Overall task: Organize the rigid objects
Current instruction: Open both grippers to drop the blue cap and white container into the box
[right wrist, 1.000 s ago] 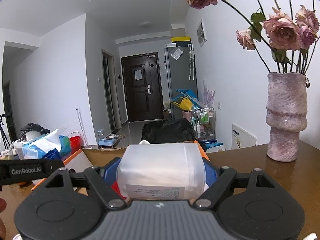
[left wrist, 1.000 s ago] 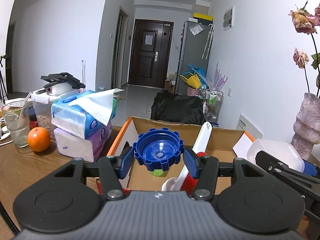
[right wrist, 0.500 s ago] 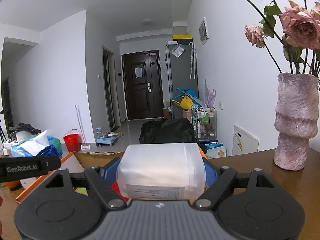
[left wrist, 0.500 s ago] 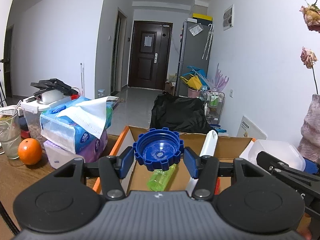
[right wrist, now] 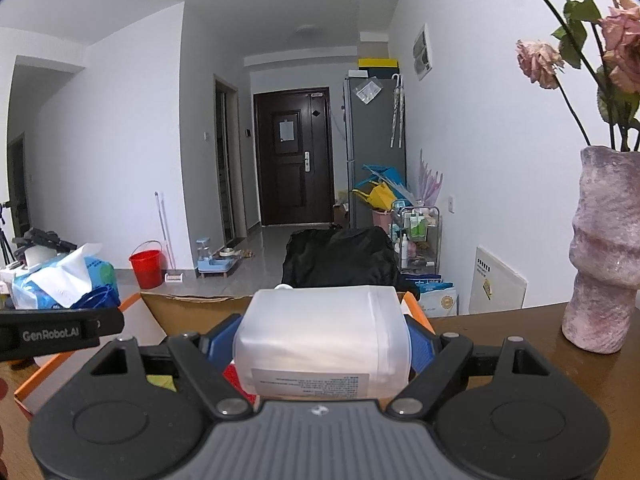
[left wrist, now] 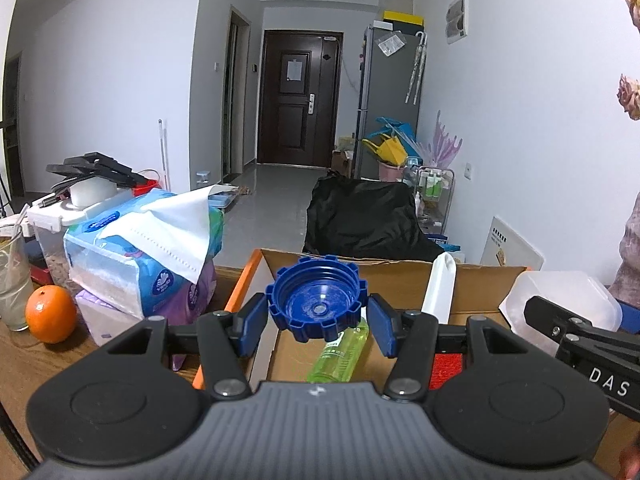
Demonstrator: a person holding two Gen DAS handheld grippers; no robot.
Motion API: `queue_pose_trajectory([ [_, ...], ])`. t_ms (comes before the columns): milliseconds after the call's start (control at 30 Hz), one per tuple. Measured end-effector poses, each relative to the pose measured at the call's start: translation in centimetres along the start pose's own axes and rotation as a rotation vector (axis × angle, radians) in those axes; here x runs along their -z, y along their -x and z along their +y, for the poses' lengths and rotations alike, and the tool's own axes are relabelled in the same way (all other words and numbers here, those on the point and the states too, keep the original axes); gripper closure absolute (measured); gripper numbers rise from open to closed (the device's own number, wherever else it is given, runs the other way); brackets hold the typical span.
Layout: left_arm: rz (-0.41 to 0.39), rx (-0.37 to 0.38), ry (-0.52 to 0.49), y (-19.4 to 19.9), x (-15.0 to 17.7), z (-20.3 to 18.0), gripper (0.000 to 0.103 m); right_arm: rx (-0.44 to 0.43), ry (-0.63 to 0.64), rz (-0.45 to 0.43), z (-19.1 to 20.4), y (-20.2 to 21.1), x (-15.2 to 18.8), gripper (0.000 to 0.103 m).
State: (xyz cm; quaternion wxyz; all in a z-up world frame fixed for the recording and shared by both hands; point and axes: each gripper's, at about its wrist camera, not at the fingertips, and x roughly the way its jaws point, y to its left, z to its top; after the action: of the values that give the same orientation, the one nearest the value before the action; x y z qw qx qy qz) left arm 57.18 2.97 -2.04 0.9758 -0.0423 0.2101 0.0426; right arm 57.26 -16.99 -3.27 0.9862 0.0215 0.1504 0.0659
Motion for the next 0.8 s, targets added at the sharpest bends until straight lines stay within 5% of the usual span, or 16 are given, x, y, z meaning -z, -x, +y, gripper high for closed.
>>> queue_pose_trajectory([
  [233,0.019,0.005,-0.021,-0.3,0.3,-0.2,0.045,0.014,-0.006,0.043,-0.3,-0.6,0.2,0.021],
  [367,0.004,-0.033,-0.030,-0.1,0.4,-0.3,0.018,0.022,-0.029,0.067,-0.8,-0.7,0.1,0.018],
  [433,0.004,-0.040,-0.033,-0.1,0.4,-0.2,0.015,0.032,-0.041,0.063,-1.1,-0.7,0.1,0.006],
  [500,0.001,-0.047,-0.028,0.0,0.5,-0.2,0.000,0.033,-0.053,0.058,-1.3,-0.6,0.1,0.000],
  [800,-0.017,-0.057,-0.036,0.4,0.4,-0.4,0.000,0.034,-0.054,0.060,-1.4,-0.6,0.1,0.000],
])
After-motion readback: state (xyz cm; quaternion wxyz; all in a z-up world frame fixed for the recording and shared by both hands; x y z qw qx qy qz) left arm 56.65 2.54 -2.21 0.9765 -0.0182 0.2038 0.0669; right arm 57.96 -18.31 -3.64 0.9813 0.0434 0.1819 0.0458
